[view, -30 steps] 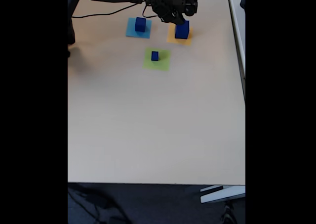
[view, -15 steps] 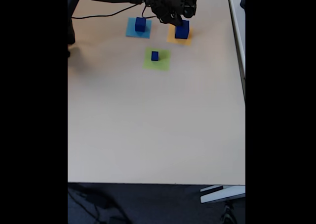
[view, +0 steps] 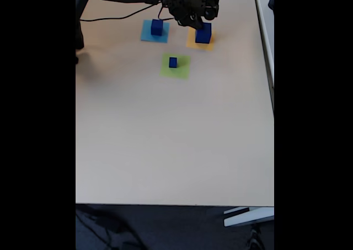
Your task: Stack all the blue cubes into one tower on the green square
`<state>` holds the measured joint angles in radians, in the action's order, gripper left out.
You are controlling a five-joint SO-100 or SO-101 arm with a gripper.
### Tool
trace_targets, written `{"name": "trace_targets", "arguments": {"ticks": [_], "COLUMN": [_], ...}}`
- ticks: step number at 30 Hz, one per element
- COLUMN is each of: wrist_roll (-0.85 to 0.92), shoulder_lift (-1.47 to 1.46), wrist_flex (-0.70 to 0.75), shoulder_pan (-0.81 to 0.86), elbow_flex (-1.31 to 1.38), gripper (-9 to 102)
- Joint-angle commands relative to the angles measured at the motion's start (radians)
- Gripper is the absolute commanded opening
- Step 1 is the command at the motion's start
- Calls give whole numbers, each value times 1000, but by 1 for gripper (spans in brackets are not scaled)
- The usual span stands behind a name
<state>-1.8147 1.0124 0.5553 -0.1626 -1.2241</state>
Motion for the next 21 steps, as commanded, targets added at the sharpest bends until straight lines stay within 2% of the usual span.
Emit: {"name": "trace_targets", "arguments": {"ticks": [1, 12, 21], "wrist_roll": [-3, 18, 57], "shoulder_lift": [40, 54, 80], "wrist_flex": [-20, -20, -17], "shoulder_pan": [-8, -9, -21], "elbow_flex": [5, 5, 58], "gripper": [6, 10, 8]}}
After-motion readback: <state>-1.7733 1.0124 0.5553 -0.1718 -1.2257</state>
